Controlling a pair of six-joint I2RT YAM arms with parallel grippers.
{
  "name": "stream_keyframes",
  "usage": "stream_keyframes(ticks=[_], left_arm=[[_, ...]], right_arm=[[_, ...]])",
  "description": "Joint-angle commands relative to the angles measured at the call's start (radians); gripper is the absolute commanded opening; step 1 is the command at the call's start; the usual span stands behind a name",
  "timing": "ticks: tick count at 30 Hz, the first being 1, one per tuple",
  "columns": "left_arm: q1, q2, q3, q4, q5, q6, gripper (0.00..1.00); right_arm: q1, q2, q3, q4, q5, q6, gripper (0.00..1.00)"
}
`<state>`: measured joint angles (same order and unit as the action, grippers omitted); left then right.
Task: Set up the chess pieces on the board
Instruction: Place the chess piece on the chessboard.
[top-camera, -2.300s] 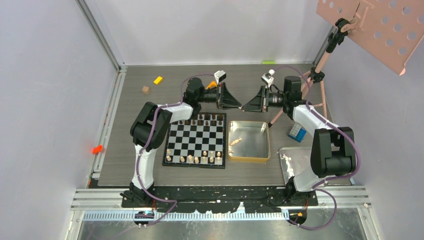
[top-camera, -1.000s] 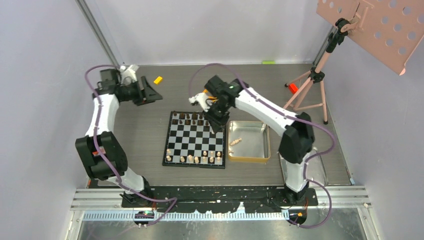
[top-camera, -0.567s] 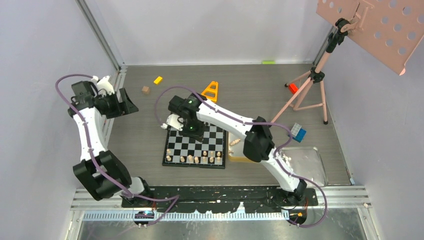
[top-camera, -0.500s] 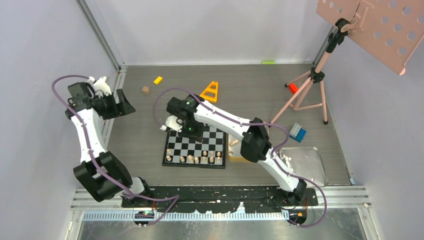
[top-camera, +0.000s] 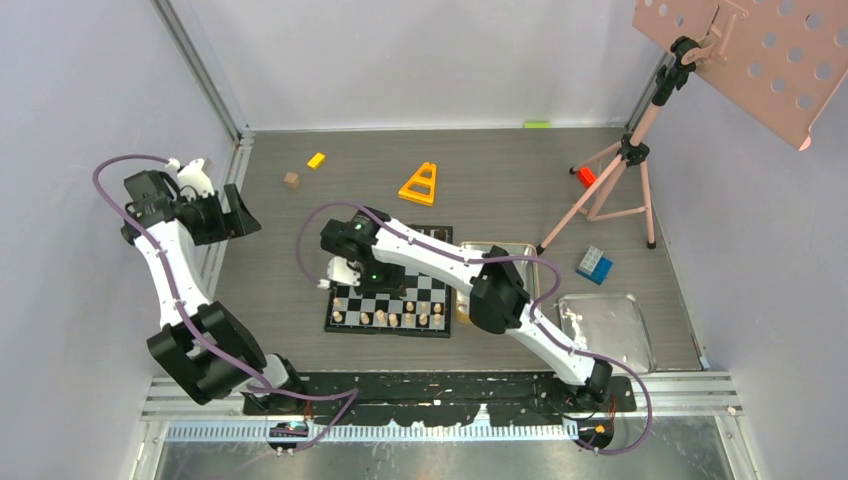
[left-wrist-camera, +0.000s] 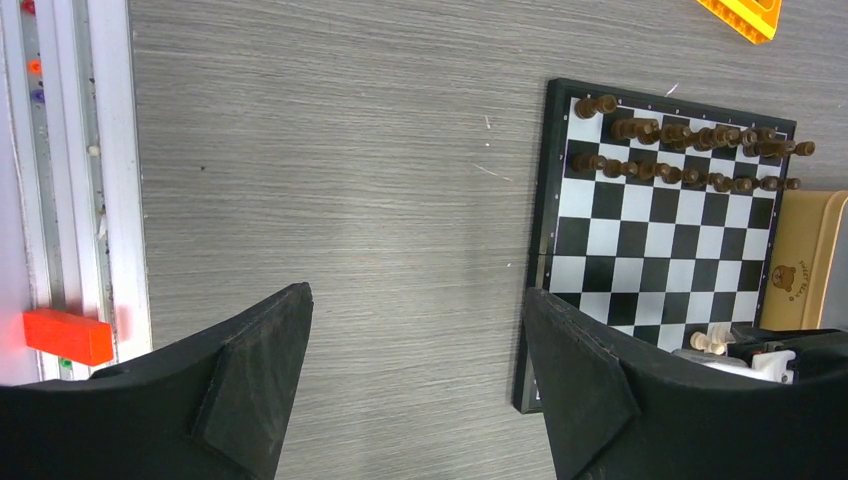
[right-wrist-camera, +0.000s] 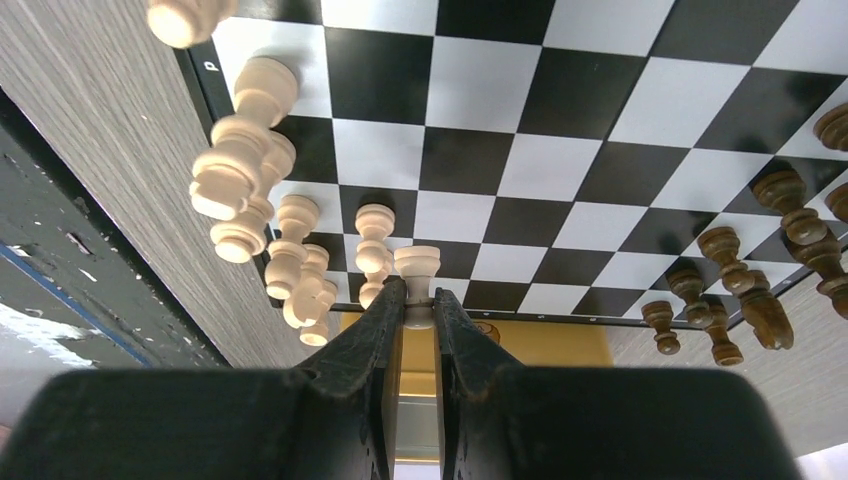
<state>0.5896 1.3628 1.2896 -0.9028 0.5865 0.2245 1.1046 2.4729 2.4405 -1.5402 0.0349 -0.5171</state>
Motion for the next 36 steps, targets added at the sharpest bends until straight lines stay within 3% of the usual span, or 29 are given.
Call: stream_keyframes(ticks=[1, 36], left_arm=[[0.004, -0.023, -0.005, -0.014, 0.025, 0.033, 0.81], [0.004, -0.029, -0.035, -0.039, 0.037, 0.068, 0.81]], right_arm=[[0.015, 0.018, 0.053, -0.026, 0.017, -0.017, 0.06], [0.056, 0.077, 0.079, -0.027, -0.007, -0.009, 0.12]])
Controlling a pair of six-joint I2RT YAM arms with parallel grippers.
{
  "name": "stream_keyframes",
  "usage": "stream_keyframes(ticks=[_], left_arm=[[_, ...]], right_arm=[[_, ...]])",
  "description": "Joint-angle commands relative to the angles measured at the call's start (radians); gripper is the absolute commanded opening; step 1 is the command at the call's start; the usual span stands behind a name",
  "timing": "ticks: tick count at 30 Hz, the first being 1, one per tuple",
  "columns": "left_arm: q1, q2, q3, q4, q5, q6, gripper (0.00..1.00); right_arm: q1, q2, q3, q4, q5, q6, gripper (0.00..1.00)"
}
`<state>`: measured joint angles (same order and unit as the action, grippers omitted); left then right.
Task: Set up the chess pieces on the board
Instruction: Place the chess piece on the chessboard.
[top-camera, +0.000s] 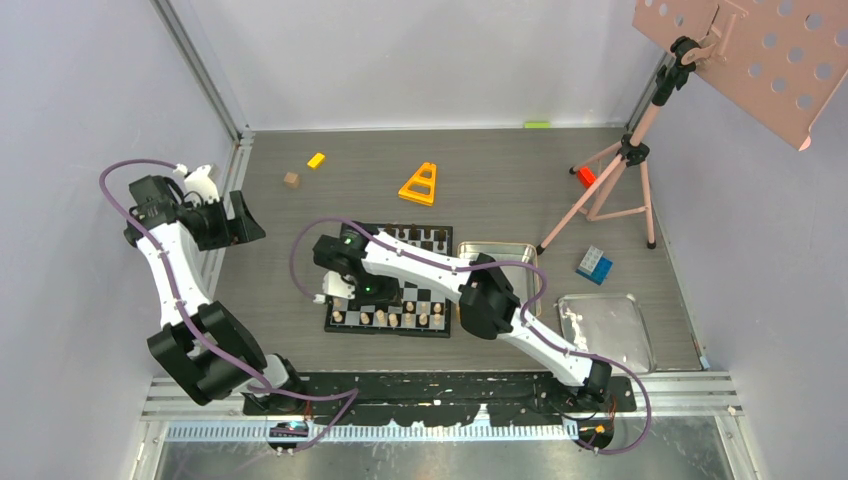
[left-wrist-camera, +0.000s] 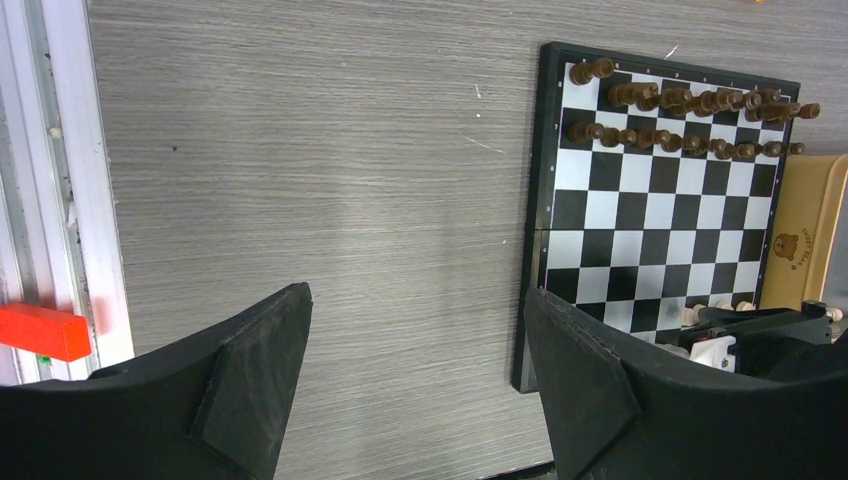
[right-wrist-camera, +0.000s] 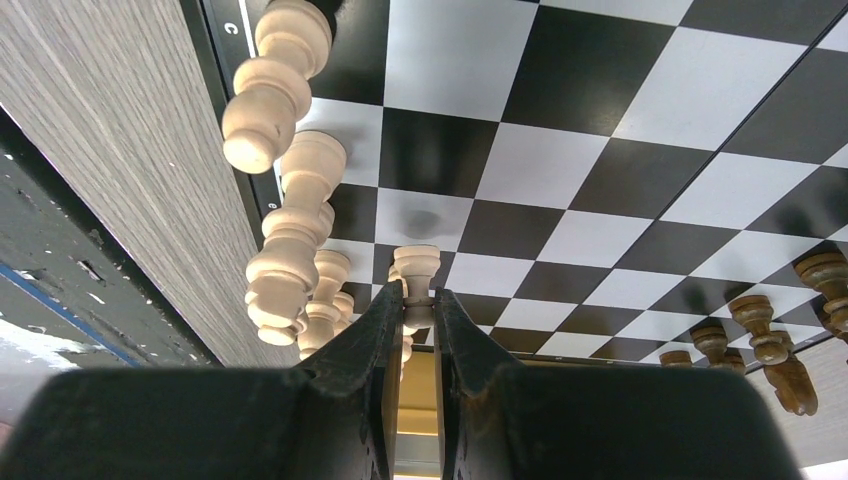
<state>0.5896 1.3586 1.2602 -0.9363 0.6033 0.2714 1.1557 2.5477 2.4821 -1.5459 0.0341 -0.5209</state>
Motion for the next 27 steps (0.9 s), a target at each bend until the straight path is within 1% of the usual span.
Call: stream_keyframes(ticks=[1, 8, 18, 27], left_arm=[[0.005, -0.026, -0.006, -0.005, 0.020, 0.021, 0.81], [0.006, -0.023, -0.007, -0.005, 0.019, 0.025, 0.81], [0.006, -0.025, -0.011, -0.007, 0.014, 0.029, 0.81], [0.006, -0.028, -0.016, -0.007, 0.013, 0.031, 0.81]], right_arm=[[0.005, 0.003, 0.037, -0.020, -0.007, -0.005, 0.13], [0.007, 0.006, 0.037, -0.012, -0.012, 0.000, 0.17], [0.007, 0.012, 0.036, -0.008, -0.019, 0.004, 0.19], [0.006, 0.019, 0.035, -0.003, -0.013, 0.010, 0.24]])
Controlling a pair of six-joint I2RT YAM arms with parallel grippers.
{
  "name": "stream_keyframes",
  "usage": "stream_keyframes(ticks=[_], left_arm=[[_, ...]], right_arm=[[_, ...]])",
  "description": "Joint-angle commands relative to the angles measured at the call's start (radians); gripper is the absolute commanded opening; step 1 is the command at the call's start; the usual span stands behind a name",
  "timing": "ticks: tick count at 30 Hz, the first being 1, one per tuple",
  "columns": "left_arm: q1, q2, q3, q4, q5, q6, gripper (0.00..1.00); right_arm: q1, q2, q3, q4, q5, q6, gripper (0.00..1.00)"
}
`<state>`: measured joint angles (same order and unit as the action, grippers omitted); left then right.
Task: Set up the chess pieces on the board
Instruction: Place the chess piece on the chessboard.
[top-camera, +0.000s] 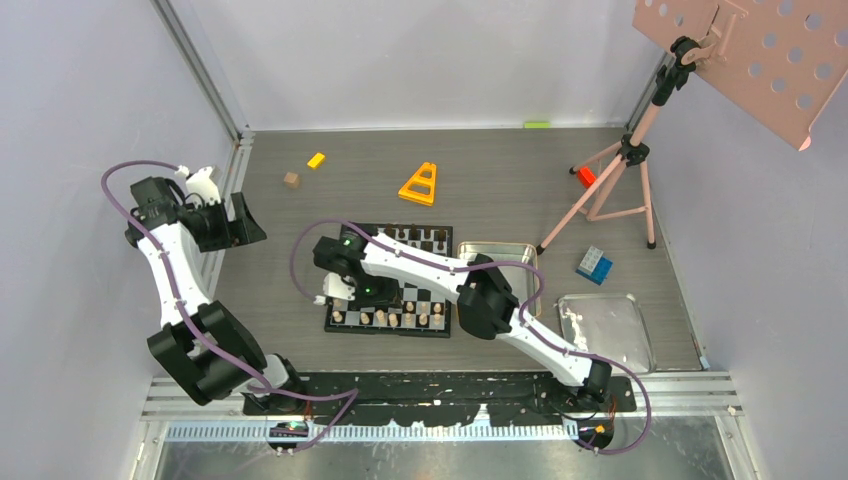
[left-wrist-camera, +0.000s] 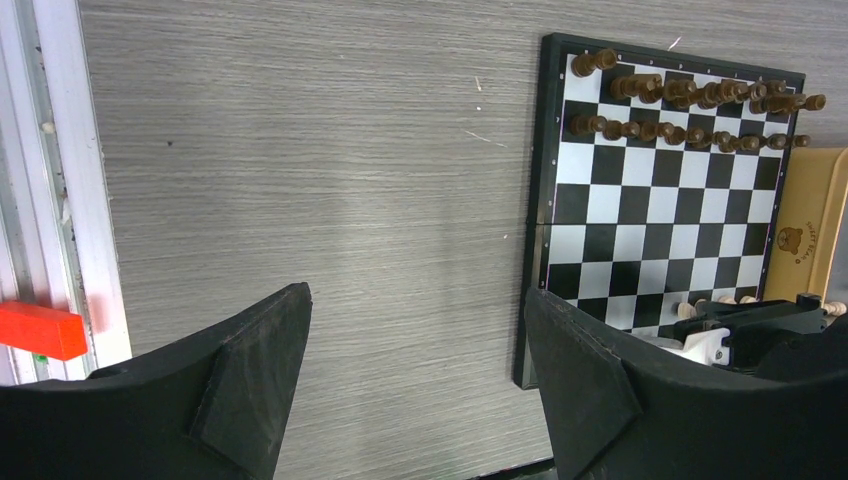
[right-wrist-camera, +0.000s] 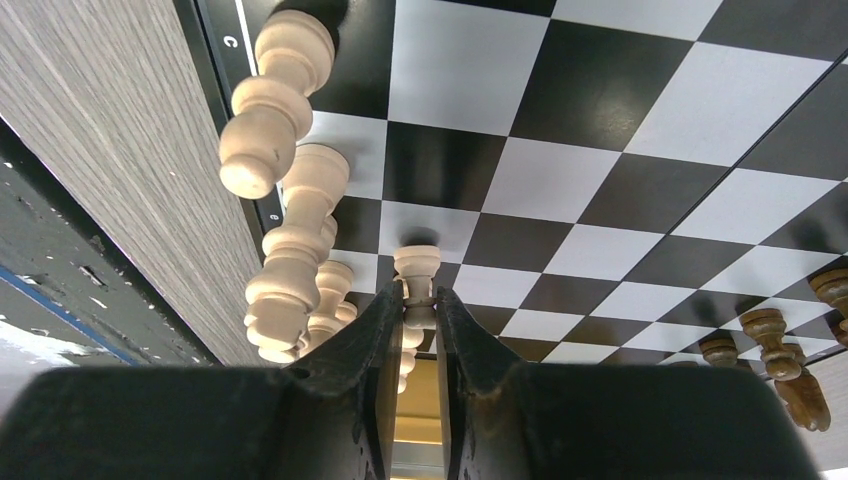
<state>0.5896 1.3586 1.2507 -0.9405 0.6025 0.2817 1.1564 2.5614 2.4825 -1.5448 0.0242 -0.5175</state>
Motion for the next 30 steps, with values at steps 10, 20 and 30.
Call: stream_keyframes(ticks=[10, 20, 30], left_arm=[[0.004, -0.026, -0.008, 0.000, 0.014, 0.020, 0.81], [0.006, -0.032, -0.002, -0.006, 0.012, 0.022, 0.81], [0.007, -0.037, -0.002, -0.009, 0.014, 0.020, 0.81]], right_arm=[[0.006, -0.013, 0.041, 0.018, 0.002, 0.020, 0.40], [0.005, -0.024, 0.025, 0.029, 0.015, 0.027, 0.41], [-0.004, -0.038, -0.008, 0.029, 0.014, 0.031, 0.39]])
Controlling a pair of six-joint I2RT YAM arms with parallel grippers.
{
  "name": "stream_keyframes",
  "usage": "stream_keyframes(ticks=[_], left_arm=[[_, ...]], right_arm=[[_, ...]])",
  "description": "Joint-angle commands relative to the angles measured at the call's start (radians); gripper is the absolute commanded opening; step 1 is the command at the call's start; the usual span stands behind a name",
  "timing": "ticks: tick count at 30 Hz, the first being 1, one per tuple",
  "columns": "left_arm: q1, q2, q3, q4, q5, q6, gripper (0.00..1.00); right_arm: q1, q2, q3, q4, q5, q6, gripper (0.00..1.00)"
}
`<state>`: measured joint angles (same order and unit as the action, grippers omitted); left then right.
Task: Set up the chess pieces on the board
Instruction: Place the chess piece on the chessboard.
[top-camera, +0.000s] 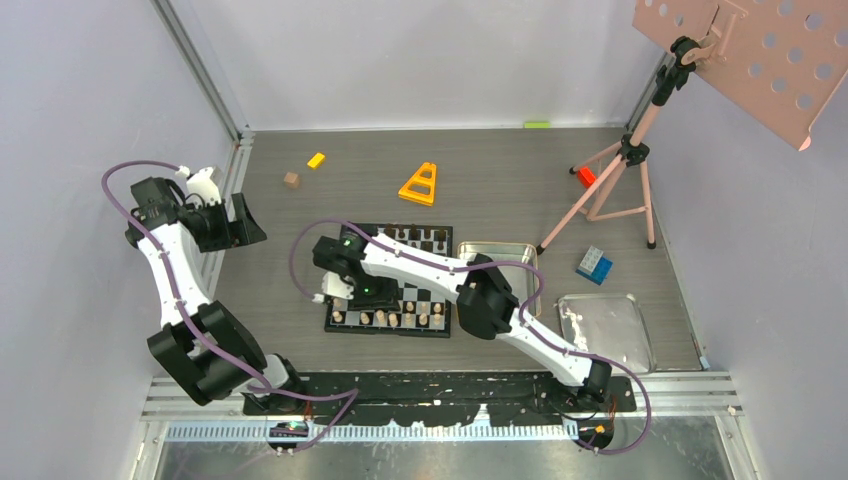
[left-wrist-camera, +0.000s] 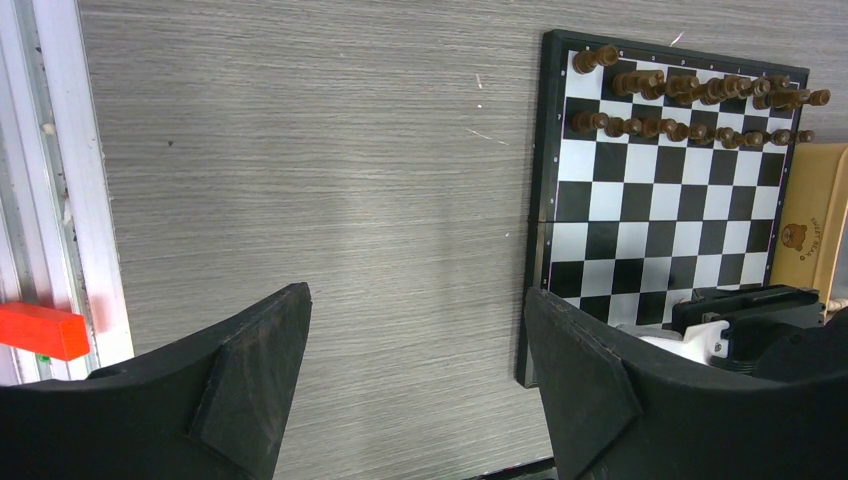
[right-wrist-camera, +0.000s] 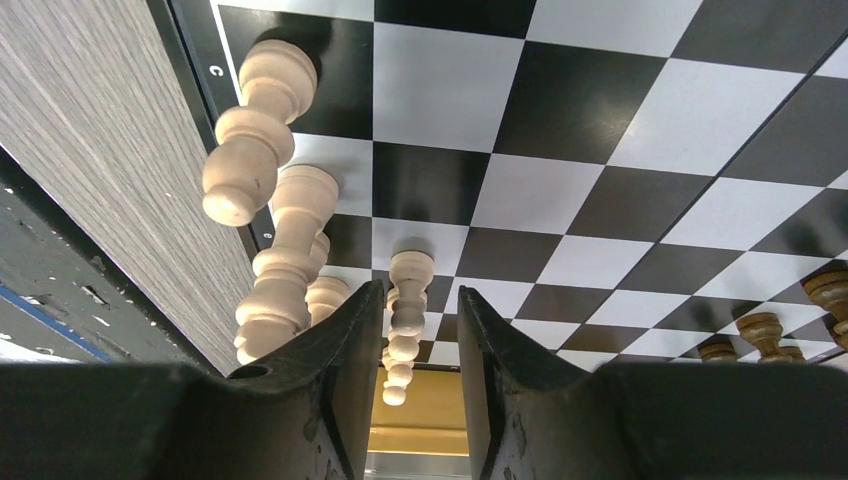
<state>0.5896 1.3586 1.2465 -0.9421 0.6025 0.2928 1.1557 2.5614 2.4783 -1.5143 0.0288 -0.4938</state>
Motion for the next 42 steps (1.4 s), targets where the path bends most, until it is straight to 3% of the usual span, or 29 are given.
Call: stream_keyframes(ticks=[1, 22, 36, 42], left_arm=[[0.007, -0.038, 0.003, -0.008, 0.016, 0.008, 0.81], [0.007, -0.038, -0.001, -0.012, 0.014, 0.011, 0.81], [0.007, -0.038, -0.001, -0.014, 0.015, 0.012, 0.82], [0.006, -0.038, -0.005, -0.016, 0.015, 0.012, 0.82]], right_arm=[[-0.005, -0.038, -0.009, -0.001, 0.008, 0.007, 0.39], [-0.007, -0.034, 0.020, -0.009, -0.013, 0.017, 0.16], [-0.008, -0.027, 0.038, -0.006, -0.046, 0.020, 0.14], [-0.008, -0.026, 0.036, 0.000, -0.039, 0.020, 0.21]])
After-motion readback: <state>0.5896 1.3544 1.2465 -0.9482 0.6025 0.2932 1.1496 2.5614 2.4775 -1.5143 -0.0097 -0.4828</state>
